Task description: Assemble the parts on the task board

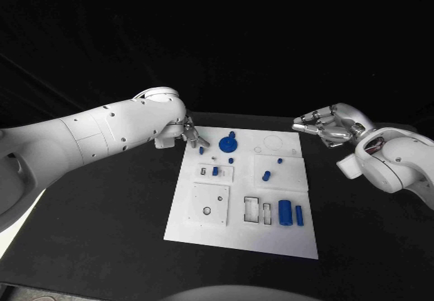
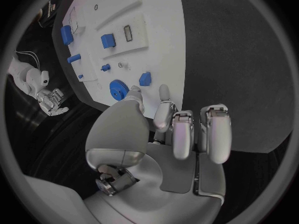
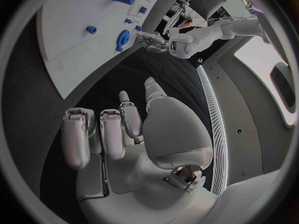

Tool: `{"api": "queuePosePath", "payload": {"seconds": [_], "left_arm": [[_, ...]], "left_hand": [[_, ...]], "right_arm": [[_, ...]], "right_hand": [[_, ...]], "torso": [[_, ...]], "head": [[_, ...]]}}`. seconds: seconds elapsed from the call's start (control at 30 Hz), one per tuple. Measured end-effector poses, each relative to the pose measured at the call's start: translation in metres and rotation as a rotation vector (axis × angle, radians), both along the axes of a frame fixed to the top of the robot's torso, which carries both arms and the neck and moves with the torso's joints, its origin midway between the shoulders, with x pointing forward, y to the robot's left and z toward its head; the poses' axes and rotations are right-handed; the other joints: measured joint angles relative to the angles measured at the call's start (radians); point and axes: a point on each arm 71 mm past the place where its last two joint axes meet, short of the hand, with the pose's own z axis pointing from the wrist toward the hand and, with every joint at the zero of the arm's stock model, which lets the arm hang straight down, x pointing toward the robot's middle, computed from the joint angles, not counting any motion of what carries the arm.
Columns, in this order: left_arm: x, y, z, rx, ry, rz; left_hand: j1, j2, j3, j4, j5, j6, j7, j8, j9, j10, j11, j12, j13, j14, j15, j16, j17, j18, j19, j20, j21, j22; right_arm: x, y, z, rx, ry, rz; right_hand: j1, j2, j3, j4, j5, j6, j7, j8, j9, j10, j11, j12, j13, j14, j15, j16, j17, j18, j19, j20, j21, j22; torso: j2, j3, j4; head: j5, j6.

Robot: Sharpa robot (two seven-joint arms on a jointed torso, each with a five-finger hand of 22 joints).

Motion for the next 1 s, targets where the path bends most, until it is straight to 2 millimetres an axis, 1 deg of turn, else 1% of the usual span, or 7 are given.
{"api": "queuePosePath", "payload": {"seconds": [0.17,0.23,0.4,0.57,0.67,0.87,1.0], "left_arm": [[-0.001,-0.0021,-0.0002,-0.004,0.001,-0.008],[-0.0015,-0.0029,-0.0001,-0.006,0.002,-0.012],[-0.003,-0.0041,-0.0004,-0.008,0.005,-0.022],[-0.0044,-0.0048,-0.001,-0.009,0.011,-0.029],[-0.0052,-0.0049,-0.0014,-0.01,0.013,-0.032],[-0.0062,-0.0054,-0.0022,-0.015,0.017,-0.035],[-0.0064,-0.0053,-0.0025,-0.021,0.018,-0.034]], "left_hand": [[0.0,0.0,0.0,0.0,0.0,0.0,0.0,0.0,0.0,0.0,0.0,0.0,0.0,0.0,0.0,0.0,0.0,0.0,0.0,0.0,0.0,0.0],[0.004,0.004,0.0,0.0,0.0,0.005,-0.005,0.0,0.0,0.003,-0.004,0.0,0.002,0.0,0.0,0.0,0.0,0.0,0.0,0.0,0.0,0.0],[0.004,0.004,0.0,0.0,0.0,0.009,-0.002,0.004,-0.001,0.003,-0.004,0.004,0.003,0.0,0.0,0.0,0.0,0.0,0.0,0.0,0.0,0.0],[0.012,0.012,-0.003,-0.003,0.0,0.012,-0.005,0.004,-0.002,0.007,-0.007,0.004,0.004,0.0,0.0,0.0,0.0,0.0,0.0,0.0,0.0,0.0],[0.02,0.012,-0.003,-0.003,0.0,0.012,-0.005,0.008,-0.002,0.007,-0.007,0.004,0.004,0.004,-0.004,0.0,0.0,0.0,0.0,0.0,0.0,0.0],[0.049,0.033,0.008,-0.01,0.0,0.012,-0.005,0.008,-0.005,0.007,-0.007,0.004,0.004,0.0,-0.007,0.0,0.0,0.0,0.0,0.0,0.0,0.0],[0.058,0.034,0.01,-0.009,0.0,0.012,-0.005,0.012,-0.006,0.007,-0.007,0.004,0.004,0.0,-0.007,0.0,0.0,0.0,0.0,0.0,0.0,0.0]], "right_arm": [[0.0003,0.0001,-0.0002,0.0,0.001,0.0],[0.0005,0.0002,-0.0005,0.0,0.001,0.0],[0.0008,0.0003,-0.0014,-0.001,0.003,0.0],[0.0008,0.0005,-0.0023,-0.001,0.005,0.001],[0.0009,0.0008,-0.0024,-0.001,0.005,0.001],[0.0009,0.0015,-0.0031,-0.001,0.007,0.003],[0.001,0.0016,-0.0034,-0.001,0.008,0.003]], "right_hand": [[0.0,0.0,0.0,0.0,0.0,0.0,0.0,0.0,0.0,0.0,0.0,0.0,0.0,0.0,0.0,0.0,0.0,0.0,0.0,0.0,0.0,0.0],[0.0,0.0,0.0,0.0,0.0,0.0,0.0,0.0,0.0,0.0,0.0,0.0,0.0,0.0,0.0,0.0,0.0,0.0,0.0,0.0,0.0,0.0],[0.0,0.0,0.0,0.0,0.0,0.0,0.0,0.0,0.0,0.0,0.0,0.0,0.0,0.0,0.0,0.0,0.0,0.0,0.0,0.0,0.0,0.0],[0.0,0.0,-0.004,0.004,0.004,0.0,0.0,0.0,0.001,0.0,0.0,0.0,0.0,0.0,0.0,0.0,0.0,0.0,0.0,0.0,0.0,0.0],[0.0,0.0,-0.004,0.004,0.004,0.0,0.0,0.0,0.001,0.0,0.0,0.0,0.0,0.0,0.0,0.0,0.0,0.0,0.0,0.0,0.0,0.0],[0.0,0.0,-0.004,0.004,0.004,0.0,0.0,0.0,0.001,0.0,0.0,0.0,0.0,0.0,0.0,0.0,0.0,0.0,0.0,0.0,0.0,0.0],[0.0,0.0,-0.004,0.004,0.004,0.0,0.0,0.0,0.001,0.0,0.0,0.0,0.0,0.0,0.0,0.0,0.0,0.0,0.0,0.0,0.0,0.0]], "torso": [[0.0,0.0006,-0.0004],[0.0,0.0006,-0.0006],[0.0,0.0006,-0.0004],[0.0,0.0006,0.0007],[0.0,0.0007,0.0007],[0.0,0.0002,0.0001],[0.0,0.0,-0.0002]], "head": [[0.001,0.001],[0.001,0.001],[0.001,0.001],[0.001,0.001],[0.001,0.001],[0.002,0.001],[0.002,0.001]]}}
